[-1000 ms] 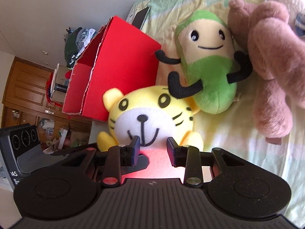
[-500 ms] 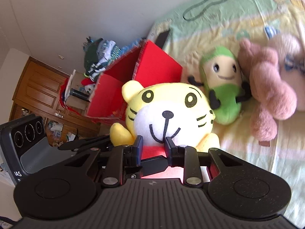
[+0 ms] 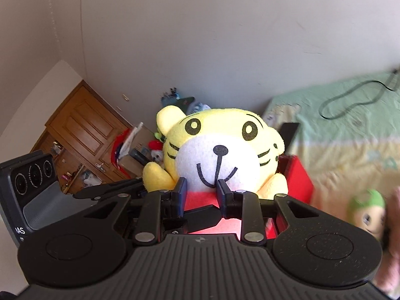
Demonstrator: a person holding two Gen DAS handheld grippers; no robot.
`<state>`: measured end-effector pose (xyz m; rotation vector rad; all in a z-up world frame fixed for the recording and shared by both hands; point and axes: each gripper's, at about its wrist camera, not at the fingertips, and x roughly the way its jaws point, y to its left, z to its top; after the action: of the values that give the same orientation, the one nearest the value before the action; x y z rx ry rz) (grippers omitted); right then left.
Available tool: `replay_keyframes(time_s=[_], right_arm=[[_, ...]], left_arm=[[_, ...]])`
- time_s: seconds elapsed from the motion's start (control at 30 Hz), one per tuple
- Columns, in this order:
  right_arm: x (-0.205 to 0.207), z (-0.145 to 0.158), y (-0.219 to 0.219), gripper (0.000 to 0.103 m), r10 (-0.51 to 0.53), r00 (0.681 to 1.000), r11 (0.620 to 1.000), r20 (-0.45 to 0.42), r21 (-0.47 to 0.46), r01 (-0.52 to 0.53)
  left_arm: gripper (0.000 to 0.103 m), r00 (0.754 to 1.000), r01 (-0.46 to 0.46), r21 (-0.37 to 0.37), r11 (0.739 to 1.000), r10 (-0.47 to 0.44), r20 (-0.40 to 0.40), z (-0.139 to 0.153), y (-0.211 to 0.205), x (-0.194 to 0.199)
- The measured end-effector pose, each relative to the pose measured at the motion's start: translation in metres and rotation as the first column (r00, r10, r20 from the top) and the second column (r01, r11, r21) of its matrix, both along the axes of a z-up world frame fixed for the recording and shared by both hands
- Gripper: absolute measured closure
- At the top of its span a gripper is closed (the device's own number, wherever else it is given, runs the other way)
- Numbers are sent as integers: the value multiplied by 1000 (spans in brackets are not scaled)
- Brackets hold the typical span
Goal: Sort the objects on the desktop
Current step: 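Carry the tiger plush with the right tool over the red box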
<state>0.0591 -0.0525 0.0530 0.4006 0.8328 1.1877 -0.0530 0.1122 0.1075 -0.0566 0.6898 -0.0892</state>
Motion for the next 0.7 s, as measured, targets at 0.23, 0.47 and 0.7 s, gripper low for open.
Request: replay_keyframes(time_s=[0.23, 0.47, 0.7], right_arm=[[5, -27, 94, 73, 13, 1000, 1000, -26, -24, -14], [2, -76, 164, 72, -12, 988, 995, -153, -100, -4], [-3, -109, 198, 74, -49, 962, 989, -268, -144, 10]], left_arm=[[38, 997, -30, 62, 998, 35, -72, -12, 90, 9], [38, 979, -17, 69, 997, 30, -202, -62, 154, 19], [38, 958, 21, 82, 996, 4, -287, -100, 183, 27]])
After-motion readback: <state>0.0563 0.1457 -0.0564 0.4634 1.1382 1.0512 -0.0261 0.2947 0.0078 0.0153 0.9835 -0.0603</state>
